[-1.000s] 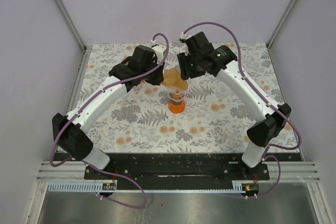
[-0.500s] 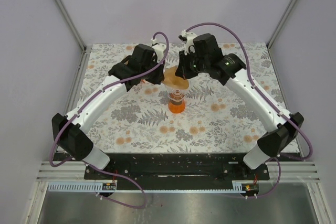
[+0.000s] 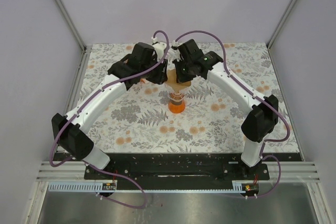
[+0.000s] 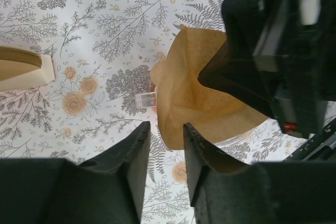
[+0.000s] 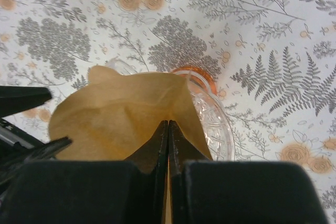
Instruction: Place the coffee filter in the dripper
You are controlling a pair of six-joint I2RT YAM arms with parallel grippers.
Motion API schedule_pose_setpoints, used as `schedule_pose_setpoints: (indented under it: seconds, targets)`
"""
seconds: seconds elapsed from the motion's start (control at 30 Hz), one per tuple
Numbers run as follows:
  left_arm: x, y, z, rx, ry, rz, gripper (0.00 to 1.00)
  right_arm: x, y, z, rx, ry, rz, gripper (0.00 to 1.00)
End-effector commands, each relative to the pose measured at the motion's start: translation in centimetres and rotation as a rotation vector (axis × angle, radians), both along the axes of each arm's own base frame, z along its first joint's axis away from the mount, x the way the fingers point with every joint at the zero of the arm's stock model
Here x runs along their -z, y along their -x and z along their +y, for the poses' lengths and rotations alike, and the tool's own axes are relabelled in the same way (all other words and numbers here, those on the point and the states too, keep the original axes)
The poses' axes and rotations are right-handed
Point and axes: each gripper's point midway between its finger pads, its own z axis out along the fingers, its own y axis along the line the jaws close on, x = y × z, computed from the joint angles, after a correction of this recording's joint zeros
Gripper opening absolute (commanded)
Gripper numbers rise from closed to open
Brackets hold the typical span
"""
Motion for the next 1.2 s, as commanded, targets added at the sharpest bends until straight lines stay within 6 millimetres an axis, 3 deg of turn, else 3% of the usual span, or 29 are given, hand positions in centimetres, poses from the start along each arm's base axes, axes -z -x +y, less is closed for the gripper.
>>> schedule_pose_setpoints:
  seconds: [0.0, 0.23, 0.43, 0.57, 0.7, 1.17]
  targets:
    - [-4.4, -0.1, -0.5, 0.020, 0.070, -0.094, 0.40, -0.7, -0.5, -0.8, 0.021, 0.044, -0.024, 0.00]
    - [-7.4, -0.2, 1.2, -0.013, 0.108, -0.147, 0.63, -0.4, 0.5, 0.2, -0.058, 0.073, -0.026, 0.00]
    - [-10.0, -1.0, 4.1, -0.078, 0.155, -0.193, 0.74, 1.0, 0.5, 0.9, -0.086, 0.124, -0.001, 0.00]
    - [-9.7, -1.8, 6.3, -0.129, 0.180, -0.171, 0.75, 2.1, 0.3, 0.9, -0.082, 0.186, 0.006, 0.00]
    - [-8.4, -1.8, 7.1, -0.145, 0.182, -0.143, 0.75, 3.4, 0.4, 1.0, -0.085, 0.226, 0.027, 0.00]
    - [-6.5, -1.9, 7.1, -0.143, 0.198, -0.089, 0.75, 5.7, 0.6, 1.1, -0.089, 0.272, 0.074, 0.00]
